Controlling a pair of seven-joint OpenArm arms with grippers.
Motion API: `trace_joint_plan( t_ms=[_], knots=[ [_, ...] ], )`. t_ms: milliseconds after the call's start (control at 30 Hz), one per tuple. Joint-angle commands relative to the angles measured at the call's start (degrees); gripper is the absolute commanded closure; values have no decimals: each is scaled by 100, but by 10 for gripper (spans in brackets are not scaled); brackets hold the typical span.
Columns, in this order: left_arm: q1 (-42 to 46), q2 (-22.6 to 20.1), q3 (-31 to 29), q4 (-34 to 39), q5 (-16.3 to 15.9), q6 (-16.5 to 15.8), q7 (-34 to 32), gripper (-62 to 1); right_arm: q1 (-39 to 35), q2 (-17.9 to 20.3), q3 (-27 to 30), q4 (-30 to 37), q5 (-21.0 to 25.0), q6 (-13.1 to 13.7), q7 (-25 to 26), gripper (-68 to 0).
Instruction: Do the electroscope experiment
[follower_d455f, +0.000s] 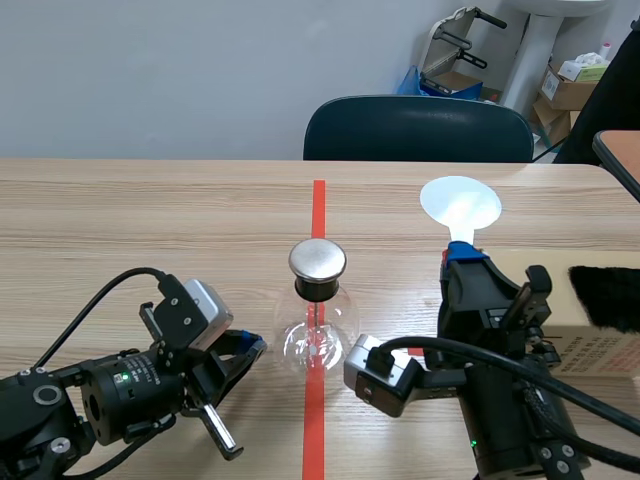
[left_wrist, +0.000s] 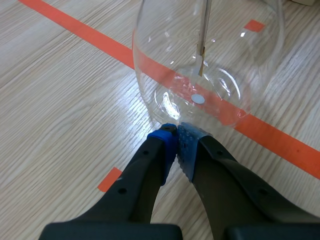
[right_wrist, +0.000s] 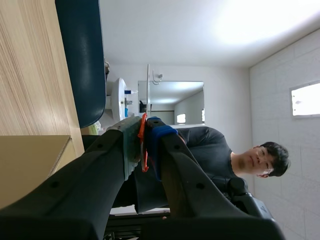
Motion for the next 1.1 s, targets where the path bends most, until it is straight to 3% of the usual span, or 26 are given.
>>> trace_joint_plan(
  t_ms=[0, 1067],
  knots=[
    [-76, 72, -4, 63, -33, 20, -61, -31, 52, 2, 15, 59, -9, -332, -20, -10],
    [-107, 260, -4, -11, -35, 122, 201, -31, 52, 2, 15, 59, 48, -332, 22, -10]
  ],
)
